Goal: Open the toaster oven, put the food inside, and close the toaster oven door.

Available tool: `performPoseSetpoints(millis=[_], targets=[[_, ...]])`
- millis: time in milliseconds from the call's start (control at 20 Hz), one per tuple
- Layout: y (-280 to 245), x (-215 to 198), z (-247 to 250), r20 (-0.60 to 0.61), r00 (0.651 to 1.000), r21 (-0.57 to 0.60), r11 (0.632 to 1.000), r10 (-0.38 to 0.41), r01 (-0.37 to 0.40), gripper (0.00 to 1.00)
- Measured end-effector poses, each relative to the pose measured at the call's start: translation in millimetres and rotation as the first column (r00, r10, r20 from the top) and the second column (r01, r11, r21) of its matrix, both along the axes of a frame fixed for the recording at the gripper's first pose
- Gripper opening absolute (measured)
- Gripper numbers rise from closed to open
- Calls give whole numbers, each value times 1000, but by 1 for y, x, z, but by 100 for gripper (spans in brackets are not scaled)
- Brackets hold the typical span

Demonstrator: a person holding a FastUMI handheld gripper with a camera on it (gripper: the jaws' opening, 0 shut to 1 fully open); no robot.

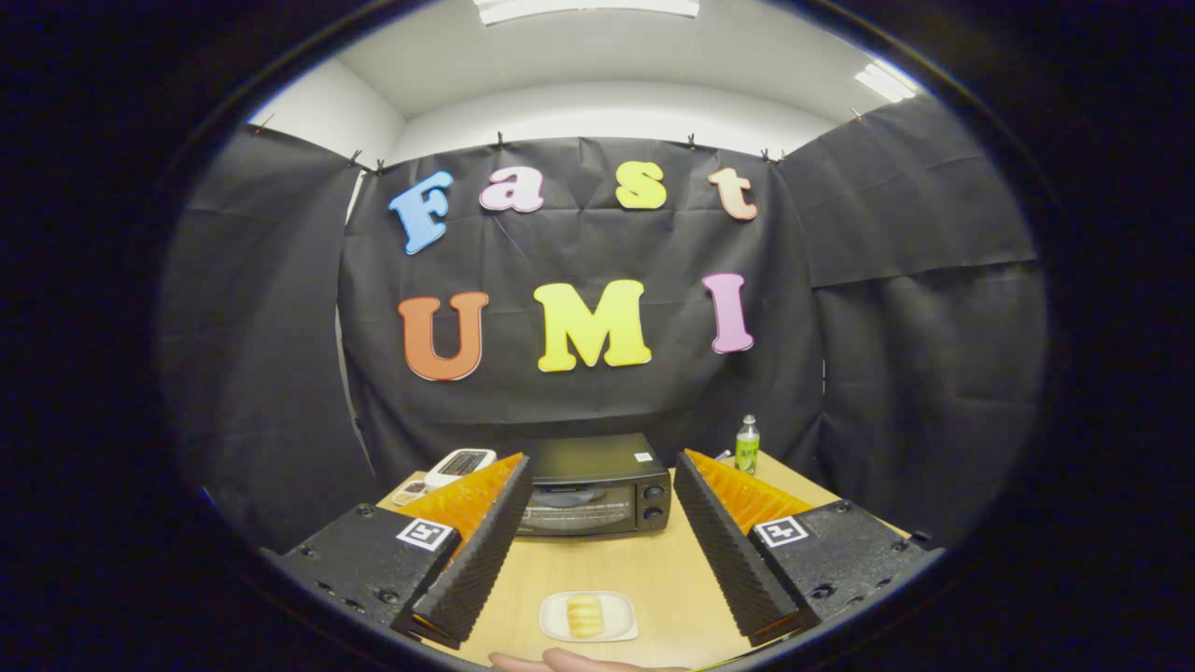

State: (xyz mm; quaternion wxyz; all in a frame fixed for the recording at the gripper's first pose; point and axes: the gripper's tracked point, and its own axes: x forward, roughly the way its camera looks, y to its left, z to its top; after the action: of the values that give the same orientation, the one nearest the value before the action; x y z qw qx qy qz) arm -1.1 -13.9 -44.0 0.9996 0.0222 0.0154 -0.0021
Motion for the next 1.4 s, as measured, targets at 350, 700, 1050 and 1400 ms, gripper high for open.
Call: performPoseSetpoints(millis=[350,700,1050,1400], targets=[[-1,52,-8,-20,1000,-13,1000,4,-4,100],[4,156,-48,-47,998,-7,999,36,-37,100],[49,261,-131,-158,984,-10,996,84,-86,100],[60,309,-212,-285,958,-41,998,30,-44,100]])
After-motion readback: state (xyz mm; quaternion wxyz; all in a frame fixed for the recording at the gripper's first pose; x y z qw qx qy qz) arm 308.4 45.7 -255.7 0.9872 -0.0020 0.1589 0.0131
